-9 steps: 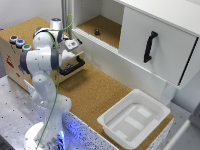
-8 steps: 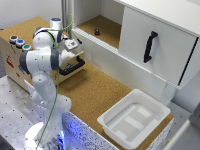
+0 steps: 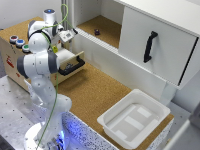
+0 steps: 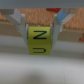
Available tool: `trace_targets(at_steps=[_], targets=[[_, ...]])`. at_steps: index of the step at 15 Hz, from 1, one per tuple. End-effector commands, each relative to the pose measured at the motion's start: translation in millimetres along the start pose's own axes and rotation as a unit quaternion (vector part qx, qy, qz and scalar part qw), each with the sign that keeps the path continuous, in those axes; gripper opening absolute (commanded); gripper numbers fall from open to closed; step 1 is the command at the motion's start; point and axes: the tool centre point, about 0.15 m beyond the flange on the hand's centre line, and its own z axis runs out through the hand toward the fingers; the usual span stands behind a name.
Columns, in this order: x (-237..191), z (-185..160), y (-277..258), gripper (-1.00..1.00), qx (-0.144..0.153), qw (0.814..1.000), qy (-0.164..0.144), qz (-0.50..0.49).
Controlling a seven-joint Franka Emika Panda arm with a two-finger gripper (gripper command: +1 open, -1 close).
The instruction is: Put the yellow object on top of the drawer
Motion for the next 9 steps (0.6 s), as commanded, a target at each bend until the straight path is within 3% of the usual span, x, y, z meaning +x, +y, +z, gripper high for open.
trace_targets(at_steps=[1,9], targets=[[73,-20,3,-1.0,0.004,1.0,-0.017,-0.01],[120,-8,-24,-1.0,0.032,0.998,-0.051,-0.033]])
